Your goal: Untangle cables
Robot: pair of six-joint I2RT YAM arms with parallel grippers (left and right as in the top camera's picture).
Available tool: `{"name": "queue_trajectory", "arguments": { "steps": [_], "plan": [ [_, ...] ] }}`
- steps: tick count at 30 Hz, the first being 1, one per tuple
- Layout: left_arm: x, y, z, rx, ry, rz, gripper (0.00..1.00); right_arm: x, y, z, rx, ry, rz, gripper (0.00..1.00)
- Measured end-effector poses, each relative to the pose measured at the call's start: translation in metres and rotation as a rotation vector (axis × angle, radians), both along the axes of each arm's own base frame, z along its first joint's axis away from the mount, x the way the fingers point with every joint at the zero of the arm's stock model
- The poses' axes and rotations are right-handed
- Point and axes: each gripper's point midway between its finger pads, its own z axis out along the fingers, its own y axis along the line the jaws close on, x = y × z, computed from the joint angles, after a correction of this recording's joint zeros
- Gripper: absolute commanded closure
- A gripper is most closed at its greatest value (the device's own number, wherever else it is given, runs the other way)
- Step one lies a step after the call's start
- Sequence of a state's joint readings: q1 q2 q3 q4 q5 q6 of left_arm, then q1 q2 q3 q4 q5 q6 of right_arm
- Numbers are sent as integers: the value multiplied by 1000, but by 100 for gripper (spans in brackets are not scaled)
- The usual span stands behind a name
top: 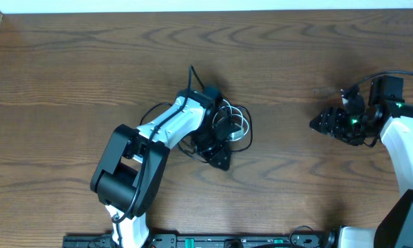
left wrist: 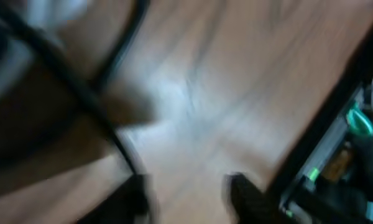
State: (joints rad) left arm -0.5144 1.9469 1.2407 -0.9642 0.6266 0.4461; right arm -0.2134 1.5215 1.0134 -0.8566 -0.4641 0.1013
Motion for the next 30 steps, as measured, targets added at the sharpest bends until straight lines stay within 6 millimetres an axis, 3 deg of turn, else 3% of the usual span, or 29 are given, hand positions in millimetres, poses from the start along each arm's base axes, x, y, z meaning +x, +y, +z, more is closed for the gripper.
{"name": "queue_trajectory", "arguments": {
  "steps": [5,9,12,14,15,16,19,22,26,30],
  "plan": [
    [14,-10,0,1,-11,103,92,1,2,1,13,-7,3,34],
    [32,-27,25,-42,3,183,92,16,16,14,104,-92,29,38],
    [66,-52,66,-134,-67,236,93,34,32,33,203,-209,78,38],
    [92,-69,103,-212,-143,280,92,41,44,44,257,-270,116,38],
    [109,-79,133,-272,-203,316,93,46,52,51,287,-299,136,38],
    [113,-81,142,-291,-221,324,93,47,55,53,295,-308,143,38],
    [135,-95,209,-435,-337,400,92,58,74,68,347,-366,167,38],
    [140,-99,257,-543,-391,455,93,67,93,80,385,-412,192,37],
    [140,-95,294,-621,-409,518,92,67,114,80,397,-381,183,37],
    [144,-80,312,-642,-415,577,93,67,118,69,346,-322,124,39]
  ]
}}
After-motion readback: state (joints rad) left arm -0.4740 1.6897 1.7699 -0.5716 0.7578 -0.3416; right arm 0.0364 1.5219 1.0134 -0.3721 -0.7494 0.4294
